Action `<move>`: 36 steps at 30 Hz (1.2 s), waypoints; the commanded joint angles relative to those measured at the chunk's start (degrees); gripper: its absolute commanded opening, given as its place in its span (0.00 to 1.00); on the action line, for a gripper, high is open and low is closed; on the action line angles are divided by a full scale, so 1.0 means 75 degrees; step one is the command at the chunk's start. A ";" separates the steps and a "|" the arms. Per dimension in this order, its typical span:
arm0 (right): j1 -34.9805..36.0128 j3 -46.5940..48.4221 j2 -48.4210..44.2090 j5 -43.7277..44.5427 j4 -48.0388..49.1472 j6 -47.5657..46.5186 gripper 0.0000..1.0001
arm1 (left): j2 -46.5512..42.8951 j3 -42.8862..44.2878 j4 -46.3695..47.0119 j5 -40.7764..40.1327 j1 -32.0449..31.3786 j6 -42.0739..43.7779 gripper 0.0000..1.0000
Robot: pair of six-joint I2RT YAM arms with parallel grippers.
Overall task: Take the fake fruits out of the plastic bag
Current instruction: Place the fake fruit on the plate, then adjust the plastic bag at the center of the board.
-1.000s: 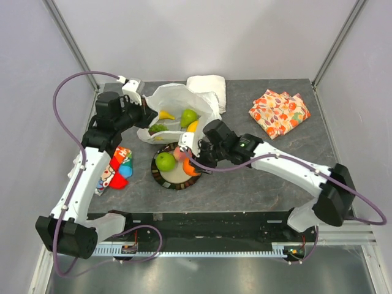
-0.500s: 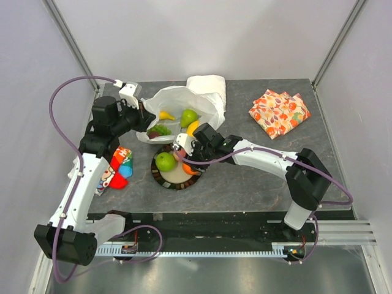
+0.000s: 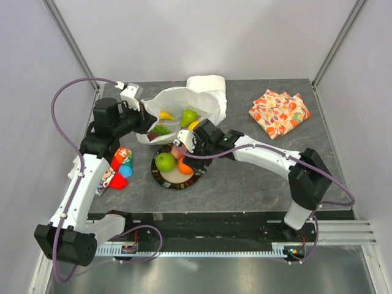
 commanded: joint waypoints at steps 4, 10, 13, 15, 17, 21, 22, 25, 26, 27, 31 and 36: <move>-0.0660 0.2992 -0.0987 -0.1421 -0.1521 0.0580 0.79 | -0.0101 -0.0074 0.0095 0.0483 0.0027 -0.0153 0.02; -0.0860 0.4050 0.0030 -0.1379 -0.0620 0.0513 0.61 | -0.0089 0.0020 -0.0397 0.0531 0.0015 0.0373 0.02; -0.1094 0.3688 0.0746 -0.1121 0.0036 0.0220 0.50 | -0.0101 0.0137 -0.0889 0.0484 0.0015 0.0491 0.02; -0.1316 0.3511 0.1272 -0.0782 0.0282 0.0149 0.45 | -0.0171 0.0137 -0.1241 0.0519 0.0015 0.0876 0.02; -0.1422 0.3465 0.1474 -0.0267 0.0202 0.0079 0.42 | -0.0195 0.0055 -0.1603 0.0449 0.0015 0.1297 0.02; -0.1505 0.2169 0.0647 0.0262 0.0038 -0.0214 0.41 | -0.0206 0.0020 -0.1886 0.0226 0.0015 0.1838 0.02; -0.1505 0.1873 0.0457 0.0240 -0.0009 -0.0250 0.41 | -0.0265 -0.0084 -0.1886 0.0238 0.0015 0.1908 0.02; -0.1504 0.1366 0.0045 0.0193 -0.0523 -0.0133 0.41 | -0.0498 -0.0260 -0.1875 0.0261 0.0015 0.2014 0.02; -0.1470 0.1447 0.0033 0.0262 -0.0699 -0.0121 0.41 | -0.0581 -0.0354 -0.1828 0.0273 0.0015 0.2003 0.02; -0.1469 0.1529 0.0079 0.0356 -0.0968 -0.0098 0.41 | -0.0651 -0.0448 -0.1770 0.0296 0.0015 0.1968 0.02; -0.1481 0.2501 0.0255 0.0393 -0.1182 -0.0107 0.42 | -0.0863 -0.0810 -0.1583 0.0857 0.0015 0.1839 0.02; -0.1458 0.3848 0.1259 -0.0159 -0.0760 -0.0414 0.46 | -0.0641 -0.0743 -0.1476 0.0730 0.0004 0.1838 0.02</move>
